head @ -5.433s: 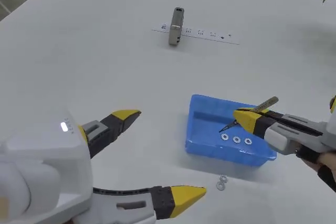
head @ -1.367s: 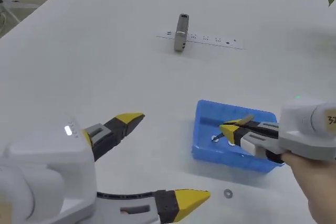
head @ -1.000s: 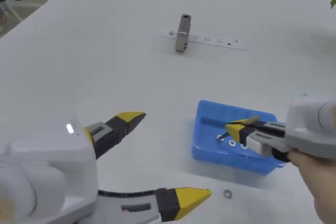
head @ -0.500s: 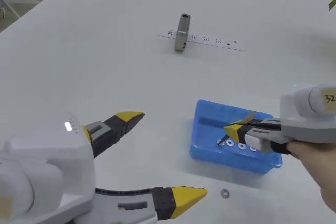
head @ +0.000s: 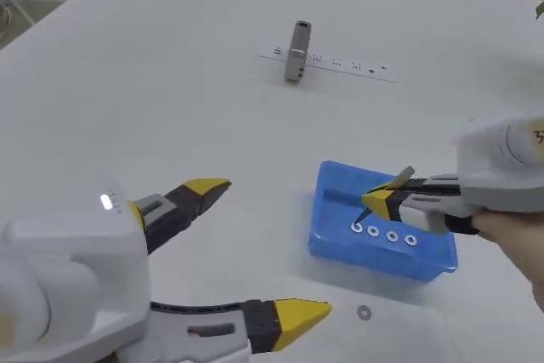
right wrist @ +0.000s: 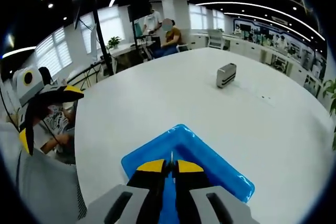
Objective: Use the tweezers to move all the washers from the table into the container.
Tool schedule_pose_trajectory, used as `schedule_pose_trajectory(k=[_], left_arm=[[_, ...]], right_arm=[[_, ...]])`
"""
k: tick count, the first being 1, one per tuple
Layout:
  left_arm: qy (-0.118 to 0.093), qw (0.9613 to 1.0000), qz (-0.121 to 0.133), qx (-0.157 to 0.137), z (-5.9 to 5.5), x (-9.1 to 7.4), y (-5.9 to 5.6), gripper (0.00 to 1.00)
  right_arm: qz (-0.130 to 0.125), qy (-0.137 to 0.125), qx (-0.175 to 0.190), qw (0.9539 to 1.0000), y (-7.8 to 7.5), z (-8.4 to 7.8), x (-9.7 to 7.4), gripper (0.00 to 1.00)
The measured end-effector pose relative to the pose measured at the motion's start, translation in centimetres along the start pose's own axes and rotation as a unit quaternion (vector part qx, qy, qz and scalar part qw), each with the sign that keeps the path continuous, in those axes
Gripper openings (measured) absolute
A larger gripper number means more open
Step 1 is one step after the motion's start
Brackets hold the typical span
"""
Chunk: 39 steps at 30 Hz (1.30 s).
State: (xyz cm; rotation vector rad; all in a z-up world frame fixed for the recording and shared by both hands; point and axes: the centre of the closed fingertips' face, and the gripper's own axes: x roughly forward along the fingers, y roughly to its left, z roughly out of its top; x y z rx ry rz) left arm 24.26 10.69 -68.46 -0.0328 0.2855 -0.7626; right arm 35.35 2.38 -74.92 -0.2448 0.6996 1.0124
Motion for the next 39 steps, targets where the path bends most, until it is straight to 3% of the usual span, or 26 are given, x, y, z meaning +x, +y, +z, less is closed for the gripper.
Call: schedule_pose_trajectory(k=[9, 15, 21, 26, 29, 39], left_arm=[[0.004, 1.0000, -0.008, 0.001, -0.1, 0.3, -0.3, 0.89], [0.007, 0.9999, -0.015, 0.002, -0.3, 0.6, -0.7, 0.89], [0.008, 0.9998, -0.018, 0.002, -0.4, 0.7, -0.8, 0.89], [0.010, 0.9997, -0.021, 0.004, -0.4, 0.8, -0.9, 0.89], [0.010, 0.9997, -0.021, 0.004, -0.3, 0.7, -0.9, 0.89], [0.012, 0.9998, -0.017, 0.003, -0.5, 0.6, -0.7, 0.89]], right_arm=[[0.006, -0.033, 0.007, 0.9994, 1.8, 0.8, -4.1, 0.03], [0.012, -0.037, 0.002, 0.9993, 3.4, -0.1, -5.4, 0.03], [0.021, -0.014, 0.010, 0.9996, 4.5, -2.6, -5.0, 0.03], [0.035, -0.003, 0.021, 0.9992, 5.2, -4.7, -3.8, 0.03], [0.045, 0.017, 0.021, 0.9986, 5.9, -6.2, -3.1, 0.03], [0.057, 0.026, 0.011, 0.9980, 6.4, -6.5, -2.6, 0.03]])
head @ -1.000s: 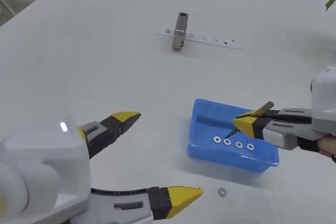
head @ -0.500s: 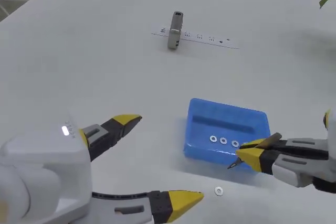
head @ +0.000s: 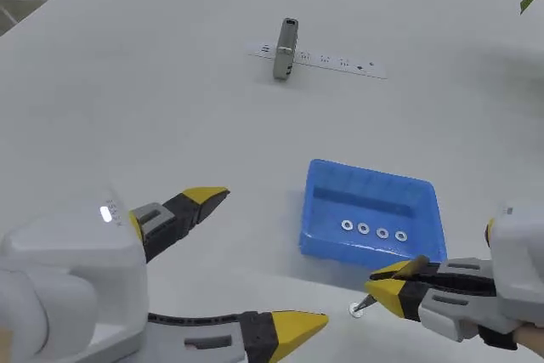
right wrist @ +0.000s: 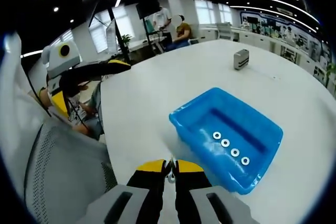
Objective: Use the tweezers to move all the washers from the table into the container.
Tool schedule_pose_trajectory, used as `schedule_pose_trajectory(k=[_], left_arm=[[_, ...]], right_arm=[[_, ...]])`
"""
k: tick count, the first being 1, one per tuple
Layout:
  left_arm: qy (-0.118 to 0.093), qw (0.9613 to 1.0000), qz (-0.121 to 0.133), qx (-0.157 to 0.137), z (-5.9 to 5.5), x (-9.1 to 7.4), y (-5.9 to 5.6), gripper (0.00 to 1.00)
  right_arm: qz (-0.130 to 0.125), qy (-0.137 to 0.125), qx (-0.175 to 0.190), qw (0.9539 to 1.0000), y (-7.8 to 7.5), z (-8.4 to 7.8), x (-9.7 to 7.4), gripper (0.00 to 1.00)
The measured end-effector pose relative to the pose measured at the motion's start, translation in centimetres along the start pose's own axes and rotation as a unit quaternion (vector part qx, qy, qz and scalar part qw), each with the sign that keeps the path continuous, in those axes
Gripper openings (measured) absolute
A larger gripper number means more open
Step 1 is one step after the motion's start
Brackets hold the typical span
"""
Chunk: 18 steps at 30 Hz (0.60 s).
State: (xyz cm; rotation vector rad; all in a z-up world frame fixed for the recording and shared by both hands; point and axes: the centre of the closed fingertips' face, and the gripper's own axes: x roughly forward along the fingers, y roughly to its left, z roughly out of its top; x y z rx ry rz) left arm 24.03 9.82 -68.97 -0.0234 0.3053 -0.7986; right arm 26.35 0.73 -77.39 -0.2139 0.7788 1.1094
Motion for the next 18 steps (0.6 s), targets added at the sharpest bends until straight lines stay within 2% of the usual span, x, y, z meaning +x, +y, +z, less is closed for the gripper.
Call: schedule_pose_trajectory(k=[9, 18], left_arm=[[0.001, 1.0000, 0.005, 0.002, 0.0, -0.2, 0.2, 0.89], [0.001, 1.0000, 0.005, 0.004, 0.0, -0.1, 0.1, 0.89]], right_arm=[[0.001, 0.022, -0.032, 0.9992, 0.4, -0.7, 0.4, 0.03], [0.003, 0.036, -0.091, 0.9952, 1.3, -1.1, 0.6, 0.03]])
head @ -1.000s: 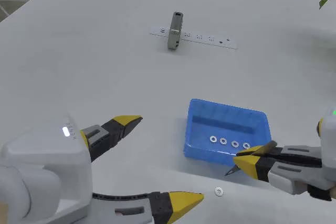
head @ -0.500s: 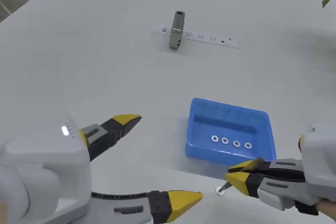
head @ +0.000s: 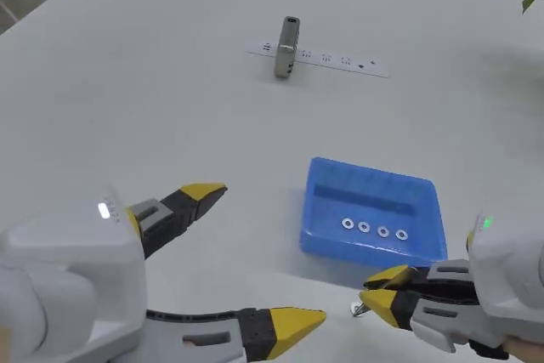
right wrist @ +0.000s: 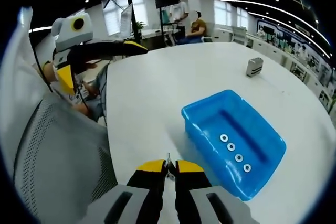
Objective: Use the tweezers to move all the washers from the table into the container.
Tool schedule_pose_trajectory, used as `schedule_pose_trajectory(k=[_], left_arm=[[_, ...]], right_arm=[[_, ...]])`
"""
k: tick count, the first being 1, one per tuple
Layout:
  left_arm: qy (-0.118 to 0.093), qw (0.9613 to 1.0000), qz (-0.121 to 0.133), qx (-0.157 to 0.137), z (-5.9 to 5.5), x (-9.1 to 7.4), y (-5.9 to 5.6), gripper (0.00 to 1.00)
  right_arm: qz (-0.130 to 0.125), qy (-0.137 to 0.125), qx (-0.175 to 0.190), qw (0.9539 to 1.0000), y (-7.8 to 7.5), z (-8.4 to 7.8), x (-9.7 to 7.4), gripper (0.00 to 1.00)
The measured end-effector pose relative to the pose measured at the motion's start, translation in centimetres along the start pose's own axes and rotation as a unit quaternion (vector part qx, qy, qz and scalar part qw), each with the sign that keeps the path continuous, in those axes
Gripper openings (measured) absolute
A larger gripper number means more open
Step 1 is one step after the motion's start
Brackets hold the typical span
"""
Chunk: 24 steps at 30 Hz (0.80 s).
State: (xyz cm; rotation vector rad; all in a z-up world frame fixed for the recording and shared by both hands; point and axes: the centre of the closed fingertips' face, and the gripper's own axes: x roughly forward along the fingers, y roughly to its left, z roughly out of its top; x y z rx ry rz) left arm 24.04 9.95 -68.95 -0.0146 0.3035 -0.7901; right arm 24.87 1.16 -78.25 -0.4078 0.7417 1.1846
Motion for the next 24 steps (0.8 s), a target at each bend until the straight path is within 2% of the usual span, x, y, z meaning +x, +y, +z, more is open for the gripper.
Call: schedule_pose_trajectory(k=[5, 8, 10, 13, 15, 20, 24], left_arm=[[-0.003, 1.0000, 0.003, 0.001, 0.3, -0.1, -0.2, 0.90], [-0.002, 0.9999, 0.010, 0.001, 0.6, -0.3, -0.4, 0.90], [-0.001, 0.9998, 0.017, 0.002, 0.7, -0.6, -0.6, 0.91], [-0.001, 0.9992, 0.039, -0.004, 0.9, -0.9, -0.6, 0.93], [-0.007, 0.9986, 0.051, -0.012, 1.2, -1.2, -1.1, 0.93], [0.000, 0.9972, 0.074, -0.008, 1.4, -1.4, -2.6, 0.93], [-0.004, 0.9954, 0.095, -0.013, 1.6, -1.4, -3.5, 0.94]], right_arm=[[-0.006, -0.002, -0.009, 0.9999, 0.0, 0.0, -0.1, 0.03], [-0.014, -0.018, 0.000, 0.9997, -0.1, 0.3, -0.3, 0.03], [-0.009, -0.042, 0.012, 0.9990, 0.0, 1.2, -0.8, 0.03], [-0.002, -0.052, 0.015, 0.9985, -0.1, 1.8, -1.4, 0.03], [0.003, -0.065, 0.017, 0.9977, -0.3, 2.7, -2.1, 0.03], [0.014, -0.092, 0.012, 0.9956, -0.9, 4.9, -3.9, 0.03], [0.019, -0.108, 0.010, 0.9939, -2.3, 6.6, -4.6, 0.03]])
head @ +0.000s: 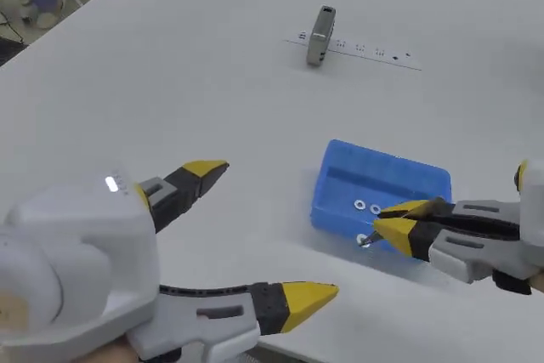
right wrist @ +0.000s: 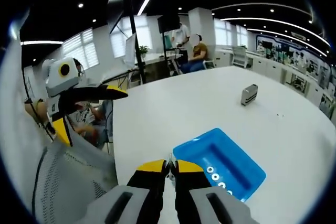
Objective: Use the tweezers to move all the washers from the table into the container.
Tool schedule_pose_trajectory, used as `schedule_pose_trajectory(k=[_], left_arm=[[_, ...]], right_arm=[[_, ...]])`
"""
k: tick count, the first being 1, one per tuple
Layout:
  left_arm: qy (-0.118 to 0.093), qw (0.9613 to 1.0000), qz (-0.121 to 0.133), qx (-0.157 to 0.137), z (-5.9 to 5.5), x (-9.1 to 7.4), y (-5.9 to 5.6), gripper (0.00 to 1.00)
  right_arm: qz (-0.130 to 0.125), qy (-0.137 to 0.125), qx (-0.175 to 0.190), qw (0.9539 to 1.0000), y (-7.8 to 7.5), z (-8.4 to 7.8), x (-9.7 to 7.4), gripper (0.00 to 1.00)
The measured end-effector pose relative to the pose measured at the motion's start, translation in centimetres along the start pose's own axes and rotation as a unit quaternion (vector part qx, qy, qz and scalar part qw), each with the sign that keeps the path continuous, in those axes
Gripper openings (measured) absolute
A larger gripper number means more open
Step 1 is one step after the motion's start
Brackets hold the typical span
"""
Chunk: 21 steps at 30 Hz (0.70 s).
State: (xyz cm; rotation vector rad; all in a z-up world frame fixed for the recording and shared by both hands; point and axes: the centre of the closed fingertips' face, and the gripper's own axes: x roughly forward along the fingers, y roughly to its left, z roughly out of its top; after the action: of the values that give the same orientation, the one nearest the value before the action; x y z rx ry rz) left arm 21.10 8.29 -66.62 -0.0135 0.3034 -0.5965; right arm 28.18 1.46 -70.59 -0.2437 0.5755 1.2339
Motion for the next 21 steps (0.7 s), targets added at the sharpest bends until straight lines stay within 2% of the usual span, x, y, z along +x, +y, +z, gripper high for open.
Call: schedule_pose_trajectory(k=[6, 10, 15, 21], left_arm=[[-0.009, 0.9996, 0.027, -0.006, 0.5, -0.3, -0.9, 0.94], [-0.007, 0.9994, 0.035, 0.000, 0.5, -0.2, -1.0, 0.94], [-0.010, 0.9990, 0.043, 0.002, 0.8, -0.1, -0.8, 0.93], [-0.008, 0.9991, 0.042, 0.003, 0.8, 0.3, -0.9, 0.93]], right_arm=[[-0.004, -0.002, -0.007, 1.0000, -1.9, 1.4, 0.4, 0.03], [0.000, -0.001, -0.010, 0.9999, -2.9, 1.8, 1.8, 0.03], [0.006, 0.011, -0.008, 0.9999, -3.8, 1.6, 3.4, 0.03], [0.007, 0.034, -0.004, 0.9994, -5.2, 0.3, 5.3, 0.03]])
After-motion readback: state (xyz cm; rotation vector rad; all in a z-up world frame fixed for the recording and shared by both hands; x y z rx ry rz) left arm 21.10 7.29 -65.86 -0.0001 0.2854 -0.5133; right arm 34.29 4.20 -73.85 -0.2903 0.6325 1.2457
